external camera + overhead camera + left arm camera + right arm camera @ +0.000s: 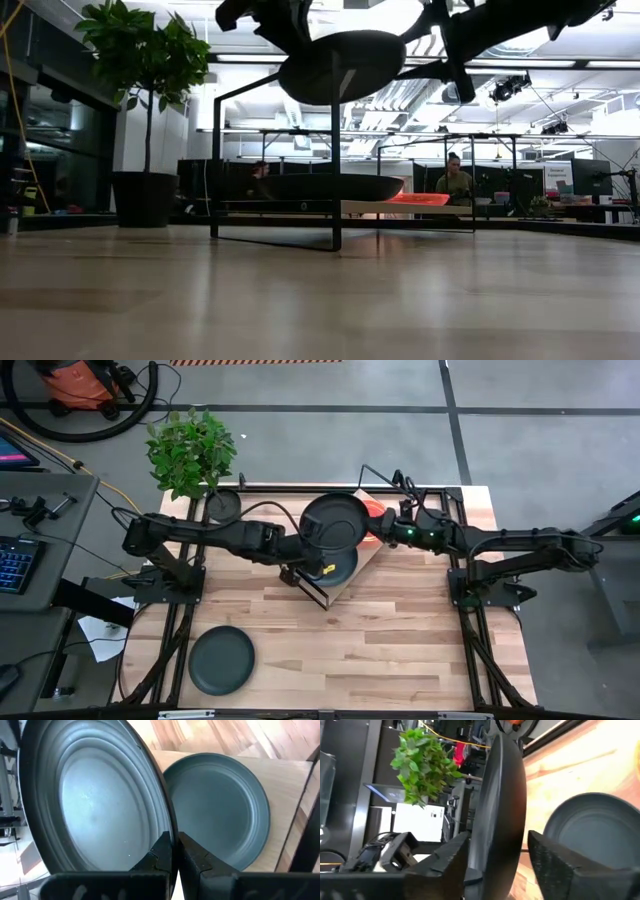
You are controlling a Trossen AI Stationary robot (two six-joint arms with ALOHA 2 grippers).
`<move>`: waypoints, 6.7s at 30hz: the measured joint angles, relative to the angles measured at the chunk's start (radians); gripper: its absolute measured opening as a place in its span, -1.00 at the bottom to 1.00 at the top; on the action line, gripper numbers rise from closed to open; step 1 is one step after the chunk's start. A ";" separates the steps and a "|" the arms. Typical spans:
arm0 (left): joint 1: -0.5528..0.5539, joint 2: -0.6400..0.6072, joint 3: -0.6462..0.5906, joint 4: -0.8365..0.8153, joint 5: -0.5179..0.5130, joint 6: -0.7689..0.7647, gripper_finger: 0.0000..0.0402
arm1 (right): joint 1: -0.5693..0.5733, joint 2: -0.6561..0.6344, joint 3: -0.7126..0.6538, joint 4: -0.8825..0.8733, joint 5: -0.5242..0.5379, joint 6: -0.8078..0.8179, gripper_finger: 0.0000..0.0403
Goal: Place and stack plates onto a shelf
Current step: Stack the top black plate on top of the black plate on the shelf, then stack the black plate on top of the stacked black plates on the shelf
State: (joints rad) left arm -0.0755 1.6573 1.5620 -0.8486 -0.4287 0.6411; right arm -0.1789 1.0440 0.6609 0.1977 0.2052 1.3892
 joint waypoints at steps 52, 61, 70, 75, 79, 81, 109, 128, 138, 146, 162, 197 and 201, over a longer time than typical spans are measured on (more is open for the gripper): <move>0.066 -0.868 -0.384 0.442 0.023 -0.663 -0.43 | 0.041 0.425 0.373 -0.613 0.160 -0.275 -1.00; 0.066 -0.856 -0.405 0.450 0.025 -0.683 -0.43 | 0.033 0.516 0.458 -0.697 0.121 -0.376 -1.00; 0.066 -0.847 -0.405 0.451 0.026 -0.674 -0.43 | 0.033 0.523 0.458 -0.713 0.119 -0.369 -1.00; 0.066 -0.847 -0.405 0.451 0.026 -0.674 -0.43 | 0.033 0.523 0.458 -0.693 0.076 -0.377 -0.95; 0.066 -0.846 -0.405 0.450 0.026 -0.674 -0.43 | 0.033 0.523 0.458 -0.695 0.073 -0.403 -0.75; 0.066 -0.846 -0.405 0.450 0.026 -0.674 -0.43 | 0.031 0.523 0.458 -0.694 0.072 -0.404 -0.60; 0.050 -0.856 -0.578 0.681 0.269 -0.758 -0.43 | 0.087 0.004 0.126 -0.946 -0.085 -0.508 0.15; 0.021 -0.819 -1.078 1.315 0.260 -1.005 -0.43 | 0.194 -0.241 -0.134 -0.110 0.049 -0.690 0.15; -0.041 -0.782 -0.866 0.537 0.508 -1.004 -0.43 | 0.193 -0.240 -0.133 -0.107 0.054 -0.691 0.15; -0.381 -0.588 -0.841 0.330 0.551 -0.808 -0.43 | 0.184 -0.238 -0.133 -0.107 0.054 -0.691 0.15; -0.533 -0.317 -0.883 0.255 0.446 -0.719 -0.43 | 0.184 -0.220 -0.132 -0.130 0.081 -0.682 0.15; -0.105 -0.658 -0.528 -0.179 0.662 -0.970 -0.99 | 0.184 -0.218 -0.132 -0.157 0.070 -0.611 0.15; 0.112 -0.643 -0.320 -0.170 0.550 -0.871 -0.99 | 0.184 -0.218 -0.132 -0.158 0.069 -0.612 0.15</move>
State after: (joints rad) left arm 0.0369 1.0148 1.2424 -1.0181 0.1216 -0.2300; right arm 0.0048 0.8257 0.5289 0.0395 0.2745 0.7776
